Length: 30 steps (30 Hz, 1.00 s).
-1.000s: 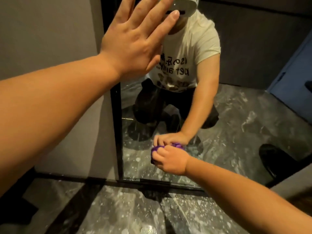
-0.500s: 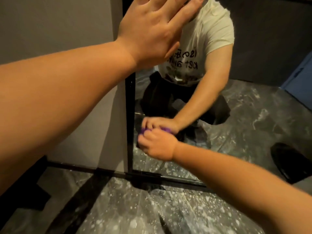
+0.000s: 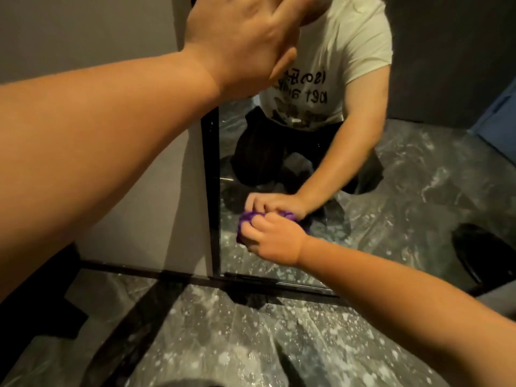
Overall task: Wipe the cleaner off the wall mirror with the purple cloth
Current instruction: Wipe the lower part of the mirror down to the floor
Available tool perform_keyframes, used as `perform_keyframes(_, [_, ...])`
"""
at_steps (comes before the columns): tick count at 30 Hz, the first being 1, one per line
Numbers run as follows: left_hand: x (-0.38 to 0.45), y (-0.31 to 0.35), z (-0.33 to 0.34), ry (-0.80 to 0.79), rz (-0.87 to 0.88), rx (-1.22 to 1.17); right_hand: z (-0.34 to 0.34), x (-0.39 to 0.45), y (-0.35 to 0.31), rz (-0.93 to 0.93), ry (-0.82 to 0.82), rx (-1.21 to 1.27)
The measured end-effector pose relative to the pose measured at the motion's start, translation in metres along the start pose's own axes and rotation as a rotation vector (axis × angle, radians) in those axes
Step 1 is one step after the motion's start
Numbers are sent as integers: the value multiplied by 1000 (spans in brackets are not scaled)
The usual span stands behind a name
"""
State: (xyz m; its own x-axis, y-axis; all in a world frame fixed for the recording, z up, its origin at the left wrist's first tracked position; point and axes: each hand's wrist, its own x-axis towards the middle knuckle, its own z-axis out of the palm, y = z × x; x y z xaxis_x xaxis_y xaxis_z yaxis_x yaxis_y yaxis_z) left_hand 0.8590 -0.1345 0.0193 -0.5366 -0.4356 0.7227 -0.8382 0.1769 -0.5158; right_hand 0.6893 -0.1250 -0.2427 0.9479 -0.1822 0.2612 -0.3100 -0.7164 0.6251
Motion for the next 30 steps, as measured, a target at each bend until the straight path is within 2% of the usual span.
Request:
perform_keyframes(1, [-1, 1, 0, -38, -3, -46, 22, -19, -17, -68, -137, 16])
perform_keyframes(3, [-1, 3, -2, -104, -50, -171, 44, -58, -35, -64, -269, 80])
perform_keyframes(4, [-1, 4, -4, -115, -54, -200, 44, -75, -39, -5, -304, 125])
perform_keyframes(6, [-2, 5, -6, -90, -47, -224, 29, -104, -35, 160, -273, 196])
perform_keyframes(8, [-1, 6, -4, -21, -19, -178, -4, -120, -13, 471, -120, 220])
perform_keyframes(10, [-2, 10, 1, 52, -95, -69, -41, -131, 23, 772, 91, 218])
perform_keyframes(13, [-8, 36, 9, 69, -182, -106, -95, -137, 80, 1024, 519, 30])
perform_keyframes(15, [-18, 61, 14, 72, -141, -150, -100, -130, 103, 1160, 639, -58])
perform_keyframes(17, [-28, 80, 22, 105, -109, -158, -76, -114, 91, 1155, 646, -91])
perform_keyframes(18, [-32, 89, 26, 116, -111, -161, -56, -110, 72, 1089, 576, -38])
perform_keyframes(21, [-47, 114, 39, 120, -91, -168, 3, -131, -10, 695, 121, 49])
perform_keyframes(22, [-55, 120, 45, 120, -74, -163, 13, -146, -28, 668, 12, 83])
perform_keyframes(24, [-68, 123, 56, 127, -39, -140, 10, -171, -31, 822, -71, 172])
perform_keyframes(26, [-72, 123, 62, 142, -28, -117, -18, -182, -4, 989, 36, 153])
perform_keyframes(30, [-71, 123, 63, 175, -40, -126, -95, -164, 98, 1092, 546, -105])
